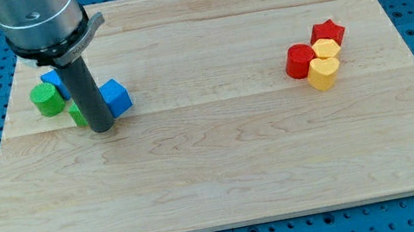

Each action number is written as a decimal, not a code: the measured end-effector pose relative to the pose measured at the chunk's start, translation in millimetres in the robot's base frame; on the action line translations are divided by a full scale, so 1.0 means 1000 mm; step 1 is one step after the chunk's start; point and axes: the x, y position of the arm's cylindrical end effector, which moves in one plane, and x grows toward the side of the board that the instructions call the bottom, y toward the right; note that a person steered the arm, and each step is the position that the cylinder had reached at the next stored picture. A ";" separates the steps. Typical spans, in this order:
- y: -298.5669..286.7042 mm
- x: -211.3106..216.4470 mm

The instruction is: Slightly push the green star to the right of the green circle

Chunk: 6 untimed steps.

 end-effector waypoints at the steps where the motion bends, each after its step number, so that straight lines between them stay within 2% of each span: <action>1: 0.008 -0.007; 2: 0.008 -0.031; 3: 0.011 -0.037; 4: 0.010 0.010; 5: -0.024 -0.018; 6: -0.030 -0.027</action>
